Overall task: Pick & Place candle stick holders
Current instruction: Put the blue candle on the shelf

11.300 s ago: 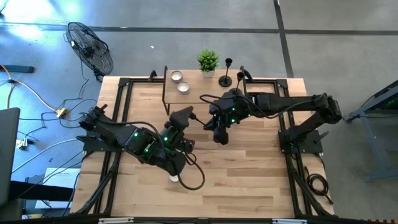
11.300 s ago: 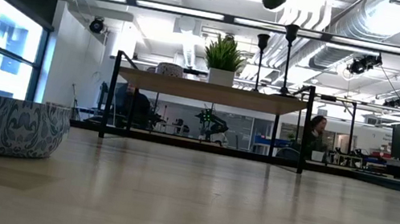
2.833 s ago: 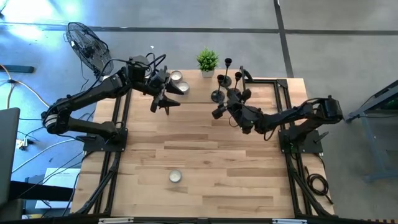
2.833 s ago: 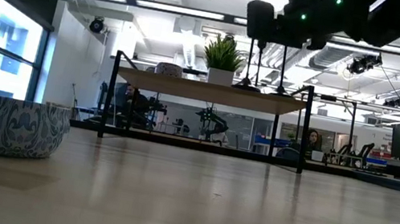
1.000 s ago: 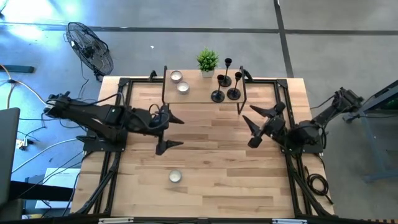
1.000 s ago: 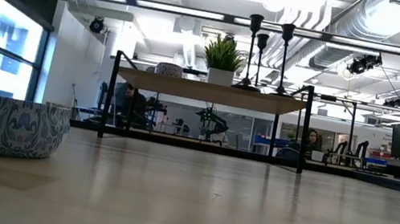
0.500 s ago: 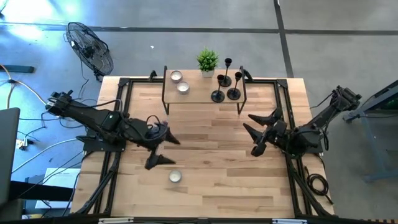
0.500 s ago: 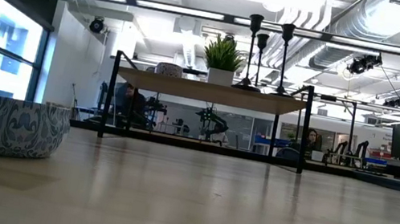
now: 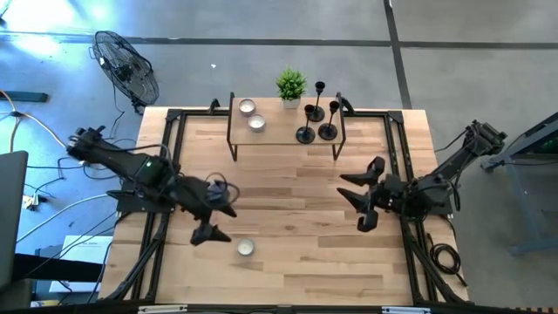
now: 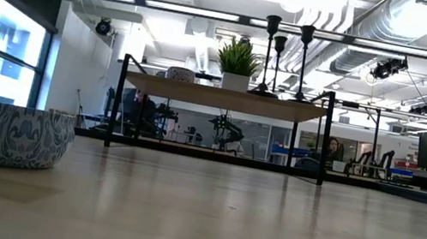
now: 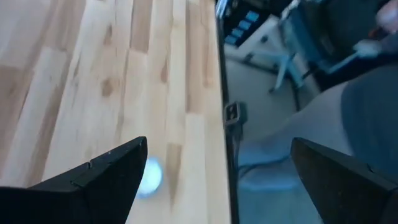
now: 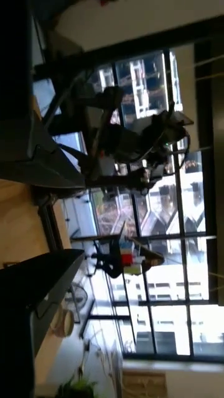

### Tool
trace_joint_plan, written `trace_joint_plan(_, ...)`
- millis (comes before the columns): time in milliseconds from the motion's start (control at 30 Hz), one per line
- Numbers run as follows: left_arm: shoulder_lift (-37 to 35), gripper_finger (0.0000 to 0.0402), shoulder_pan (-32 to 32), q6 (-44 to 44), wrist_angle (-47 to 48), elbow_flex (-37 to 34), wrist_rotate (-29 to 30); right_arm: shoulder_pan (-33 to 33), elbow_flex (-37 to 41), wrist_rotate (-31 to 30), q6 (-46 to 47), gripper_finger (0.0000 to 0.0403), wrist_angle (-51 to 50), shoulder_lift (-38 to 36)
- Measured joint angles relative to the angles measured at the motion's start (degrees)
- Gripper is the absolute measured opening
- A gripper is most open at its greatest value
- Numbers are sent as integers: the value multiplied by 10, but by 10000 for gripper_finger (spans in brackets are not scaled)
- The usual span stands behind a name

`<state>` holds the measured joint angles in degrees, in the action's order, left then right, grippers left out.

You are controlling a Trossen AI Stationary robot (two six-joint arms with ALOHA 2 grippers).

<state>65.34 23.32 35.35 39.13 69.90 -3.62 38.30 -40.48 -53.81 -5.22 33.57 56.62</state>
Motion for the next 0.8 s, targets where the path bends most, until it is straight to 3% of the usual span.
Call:
trace_joint_plan(300,122,388,74,16,297,216,89,0,0,19,53,158,-53,0)
trace_joint_plan(467,213,388,74,22,443,299,96,0,0,19,53,156,-53,0)
trace_joint_plan(633,270,388,75,-48,439,304,91,0,0,19,83,157,-53,0)
trace_joint_plan(800,284,388,75,-134,424,304,78,0,0,19,119,152,-54,0)
